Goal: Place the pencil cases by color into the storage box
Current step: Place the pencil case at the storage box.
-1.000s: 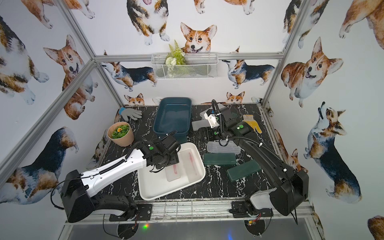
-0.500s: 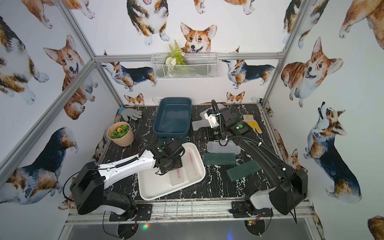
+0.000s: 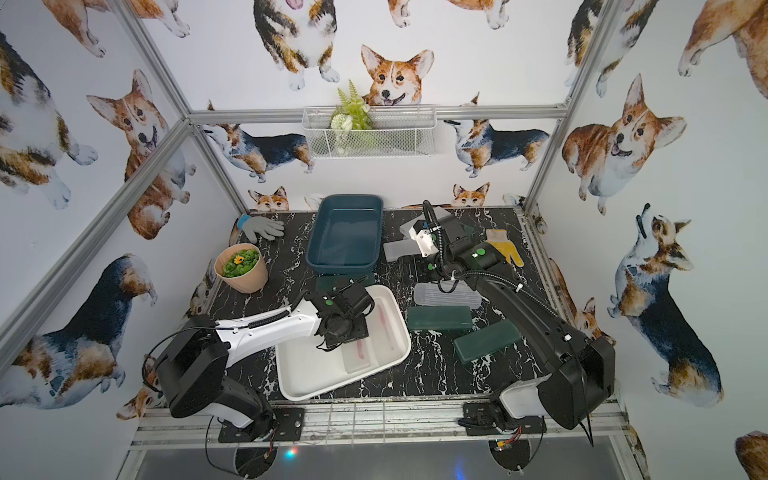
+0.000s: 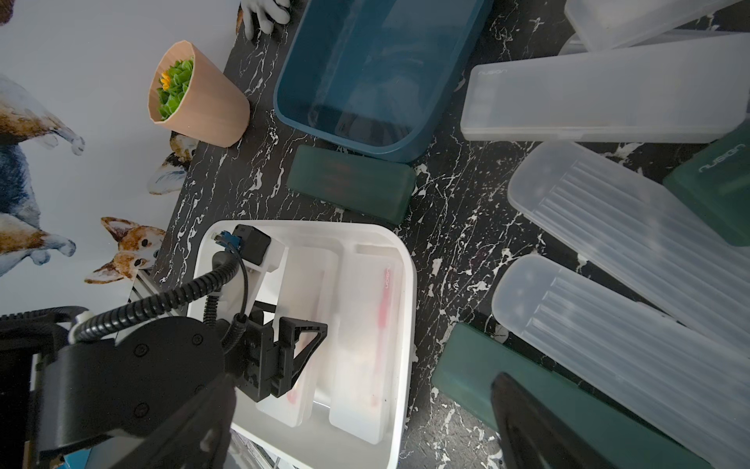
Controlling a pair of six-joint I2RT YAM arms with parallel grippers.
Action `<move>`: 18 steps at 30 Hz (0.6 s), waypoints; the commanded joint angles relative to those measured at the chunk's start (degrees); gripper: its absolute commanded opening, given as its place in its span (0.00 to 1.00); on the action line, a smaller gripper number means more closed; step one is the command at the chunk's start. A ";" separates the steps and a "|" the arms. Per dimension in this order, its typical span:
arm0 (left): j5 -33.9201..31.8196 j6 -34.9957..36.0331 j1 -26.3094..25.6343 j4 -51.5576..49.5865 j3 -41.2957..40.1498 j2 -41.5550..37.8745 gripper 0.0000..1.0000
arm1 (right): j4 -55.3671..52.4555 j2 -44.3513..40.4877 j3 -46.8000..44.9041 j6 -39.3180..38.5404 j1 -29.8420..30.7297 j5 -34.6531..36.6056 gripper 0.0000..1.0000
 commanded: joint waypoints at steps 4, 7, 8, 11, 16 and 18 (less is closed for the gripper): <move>-0.75 0.16 0.01 1.56 0.18 1.87 0.59 | -0.34 -0.55 -0.16 0.51 0.02 0.10 0.99; -1.10 0.34 0.03 2.08 0.45 2.92 0.59 | -0.40 -0.82 -0.31 0.69 0.02 0.09 0.99; -1.23 0.49 0.01 2.19 0.62 3.23 0.59 | -0.43 -0.86 -0.41 0.69 0.03 0.10 0.99; -1.20 0.86 0.01 2.55 1.40 4.35 0.61 | -0.68 -1.15 -0.57 0.76 -0.01 0.18 0.99; -1.27 1.46 0.02 2.75 2.73 5.78 0.66 | -0.94 -1.29 -0.75 0.74 0.03 0.21 0.99; -1.27 1.64 0.05 2.64 3.22 5.84 0.68 | -1.04 -1.35 -0.68 0.69 0.03 0.37 0.99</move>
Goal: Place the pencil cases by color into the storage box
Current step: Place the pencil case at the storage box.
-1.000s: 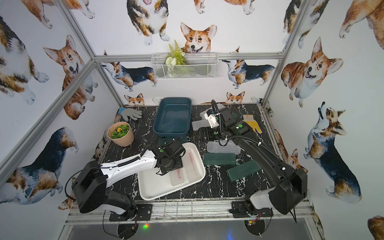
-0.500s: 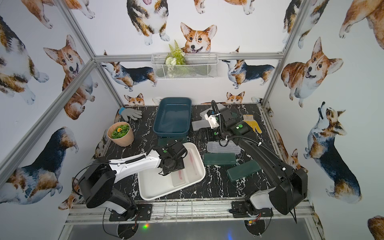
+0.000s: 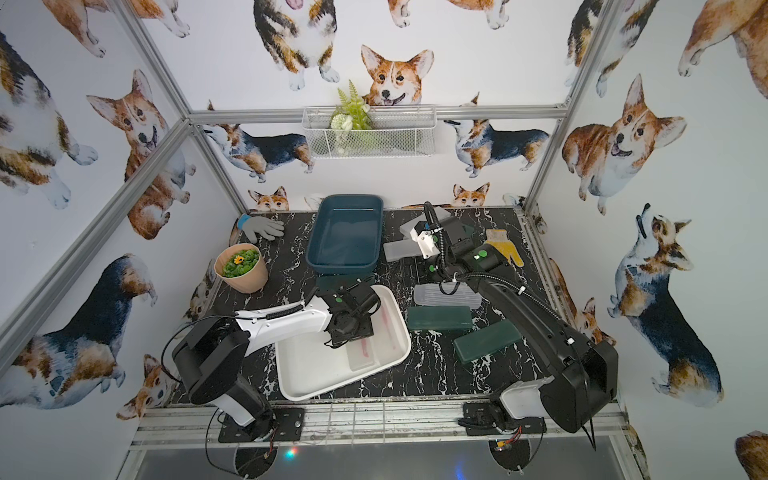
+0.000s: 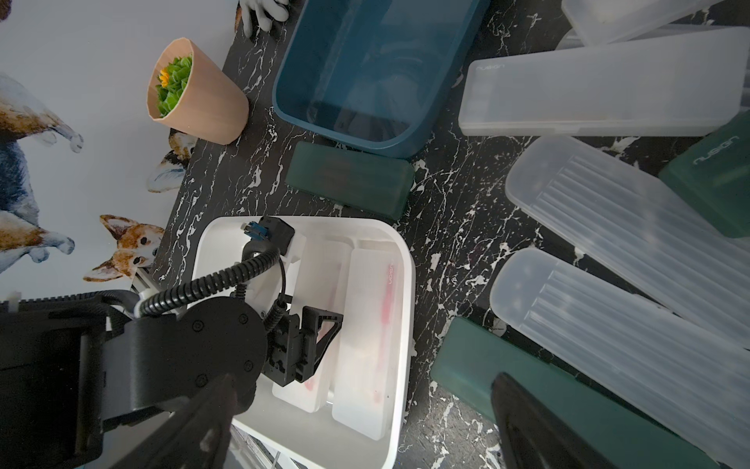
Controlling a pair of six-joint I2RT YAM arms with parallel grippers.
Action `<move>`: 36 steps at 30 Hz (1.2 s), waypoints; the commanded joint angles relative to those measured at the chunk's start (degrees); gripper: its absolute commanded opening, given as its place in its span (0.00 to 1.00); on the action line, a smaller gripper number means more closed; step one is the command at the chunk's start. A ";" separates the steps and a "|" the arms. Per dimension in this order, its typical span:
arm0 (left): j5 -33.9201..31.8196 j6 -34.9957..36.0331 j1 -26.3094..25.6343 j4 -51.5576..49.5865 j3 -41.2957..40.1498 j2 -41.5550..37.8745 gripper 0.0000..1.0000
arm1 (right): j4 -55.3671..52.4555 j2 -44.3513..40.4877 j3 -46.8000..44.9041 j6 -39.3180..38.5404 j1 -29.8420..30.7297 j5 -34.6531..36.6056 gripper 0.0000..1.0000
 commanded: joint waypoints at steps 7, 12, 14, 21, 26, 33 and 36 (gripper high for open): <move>-1.36 0.86 -0.01 -0.21 1.54 1.19 0.78 | -0.76 -0.18 0.48 0.56 -0.02 0.27 0.99; -1.28 2.44 0.08 -0.92 2.66 0.91 0.87 | -1.18 0.43 1.54 0.38 -0.06 0.43 0.99; -1.36 3.48 0.16 -1.83 3.41 0.91 0.91 | -1.16 0.73 1.98 0.55 -0.15 0.28 0.99; -3.64 7.66 1.07 -7.06 6.50 -5.35 1.00 | -1.78 1.70 4.91 1.43 -1.89 0.27 1.00; -5.01 13.50 3.33 -9.55 9.62 -9.59 1.00 | -2.41 2.86 6.88 3.72 -4.67 0.28 0.99; -2.39 25.93 8.44 -10.60 18.51 -11.66 1.00 | -3.84 5.53 7.94 8.37 -9.64 1.52 0.99; -1.88 31.11 8.91 -12.48 21.92 -12.24 1.00 | -5.47 8.78 9.56 10.86 -11.39 3.36 0.99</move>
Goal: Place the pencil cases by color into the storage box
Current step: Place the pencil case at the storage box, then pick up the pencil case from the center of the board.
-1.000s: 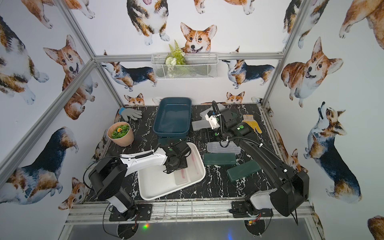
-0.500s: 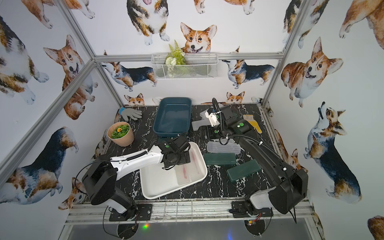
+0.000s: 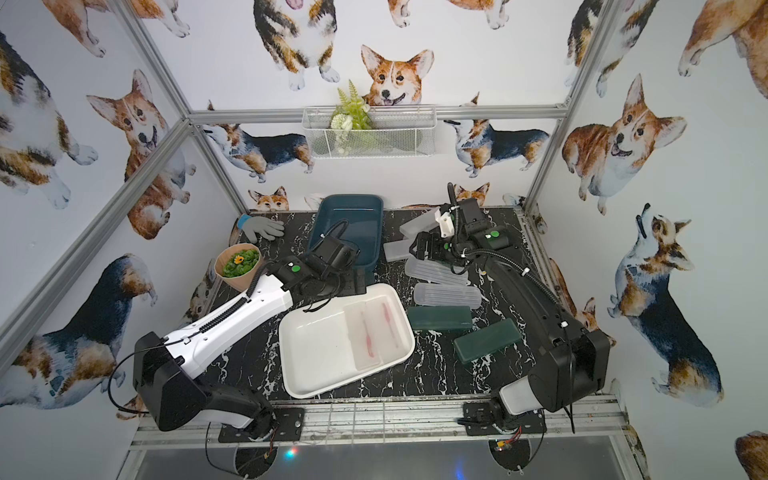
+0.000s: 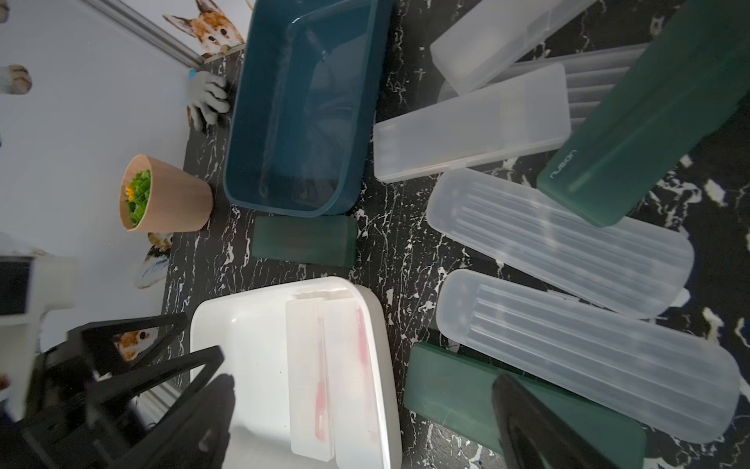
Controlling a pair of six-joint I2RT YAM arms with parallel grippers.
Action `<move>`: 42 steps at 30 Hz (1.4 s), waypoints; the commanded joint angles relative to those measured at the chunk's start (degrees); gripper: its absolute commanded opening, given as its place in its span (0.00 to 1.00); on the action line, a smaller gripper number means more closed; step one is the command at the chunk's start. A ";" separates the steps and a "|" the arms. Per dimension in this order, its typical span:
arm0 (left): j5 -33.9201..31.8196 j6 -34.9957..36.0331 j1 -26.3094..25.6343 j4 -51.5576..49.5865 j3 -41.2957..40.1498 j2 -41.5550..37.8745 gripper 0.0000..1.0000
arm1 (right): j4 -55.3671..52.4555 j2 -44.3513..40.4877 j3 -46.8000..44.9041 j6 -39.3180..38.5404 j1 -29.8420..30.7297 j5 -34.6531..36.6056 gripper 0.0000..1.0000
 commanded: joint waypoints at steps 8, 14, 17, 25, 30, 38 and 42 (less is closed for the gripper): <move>-6.59 18.53 0.31 -9.13 3.93 -7.17 0.99 | -6.22 13.99 12.86 14.45 -2.22 7.58 0.99; -8.29 25.96 0.42 -7.64 1.64 -13.60 1.00 | -6.00 22.61 20.01 25.38 -2.22 9.31 0.99; -7.02 28.59 0.42 -5.48 0.95 -15.46 1.00 | -6.18 27.04 24.29 29.72 -2.22 10.27 0.98; -1.95 33.27 0.35 -4.78 1.96 -13.69 1.00 | -12.39 39.28 39.95 37.85 -0.91 15.71 0.98; 3.16 36.94 0.41 -1.93 0.74 -13.15 0.99 | -14.77 45.61 46.26 42.17 -0.62 16.03 0.98; 13.57 42.91 2.56 3.77 -0.67 -11.95 0.99 | -18.41 53.07 53.06 47.04 -0.77 17.86 0.98; 18.59 44.70 3.67 4.92 -0.30 -10.18 0.99 | -18.13 56.09 55.03 49.52 -1.19 17.19 0.98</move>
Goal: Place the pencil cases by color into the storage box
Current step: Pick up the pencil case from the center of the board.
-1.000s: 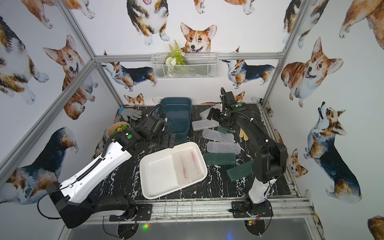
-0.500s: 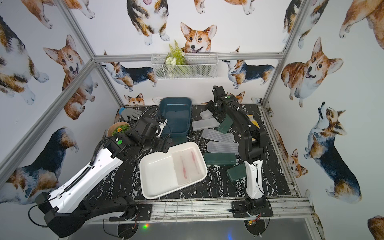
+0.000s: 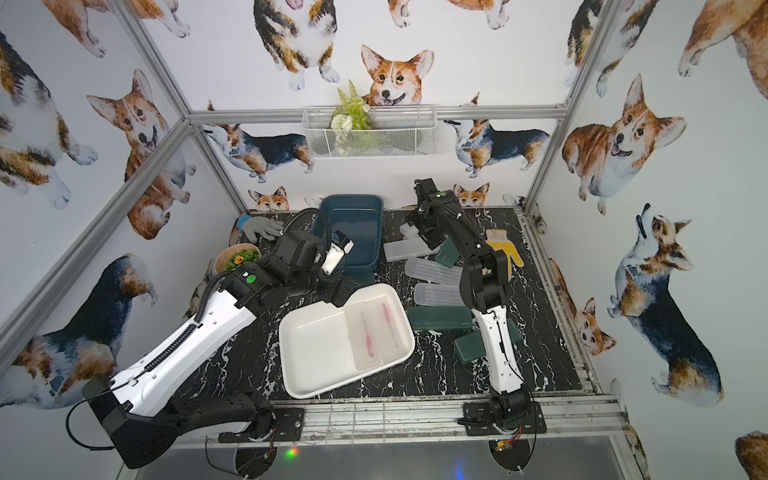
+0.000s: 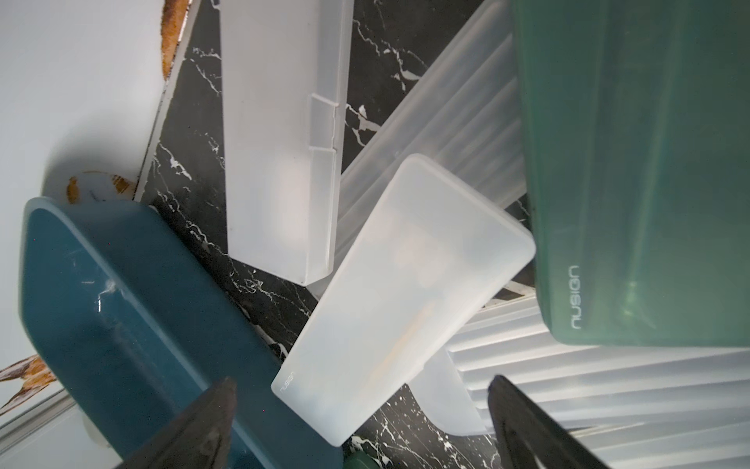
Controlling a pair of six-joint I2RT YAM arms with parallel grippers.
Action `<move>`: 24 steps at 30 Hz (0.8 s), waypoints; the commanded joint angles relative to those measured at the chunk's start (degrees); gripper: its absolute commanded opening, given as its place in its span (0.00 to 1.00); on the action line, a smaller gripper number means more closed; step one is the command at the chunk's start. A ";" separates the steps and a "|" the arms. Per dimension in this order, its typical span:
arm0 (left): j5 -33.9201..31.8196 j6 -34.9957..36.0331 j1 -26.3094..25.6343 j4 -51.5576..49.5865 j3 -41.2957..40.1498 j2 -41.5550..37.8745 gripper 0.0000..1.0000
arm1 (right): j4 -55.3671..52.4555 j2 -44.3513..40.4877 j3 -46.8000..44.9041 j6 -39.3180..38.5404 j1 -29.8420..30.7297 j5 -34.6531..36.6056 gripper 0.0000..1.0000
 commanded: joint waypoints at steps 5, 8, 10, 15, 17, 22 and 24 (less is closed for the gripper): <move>10.73 6.65 1.82 2.59 1.76 4.41 0.99 | -2.15 4.41 3.76 8.01 -1.14 0.15 0.97; 11.48 8.11 2.44 2.59 2.43 6.56 0.99 | -1.46 5.12 3.73 8.64 -1.49 -0.39 0.97; 12.05 8.67 3.08 2.74 2.95 7.88 0.99 | -1.09 5.49 3.74 8.92 -1.59 -0.48 0.97; 11.66 8.63 4.12 4.33 3.33 10.66 0.99 | -0.81 6.53 3.97 9.89 -1.83 -0.75 0.96; 11.83 8.36 4.16 5.15 3.31 11.24 0.99 | -0.64 7.00 4.12 10.26 -1.85 -0.80 0.96; 12.44 7.67 4.51 5.64 3.76 12.50 0.99 | -0.94 8.28 5.19 11.18 -1.84 -0.92 0.96; 12.71 7.45 4.42 5.90 3.71 12.76 0.99 | -1.07 8.86 5.56 11.25 -1.85 -0.83 0.95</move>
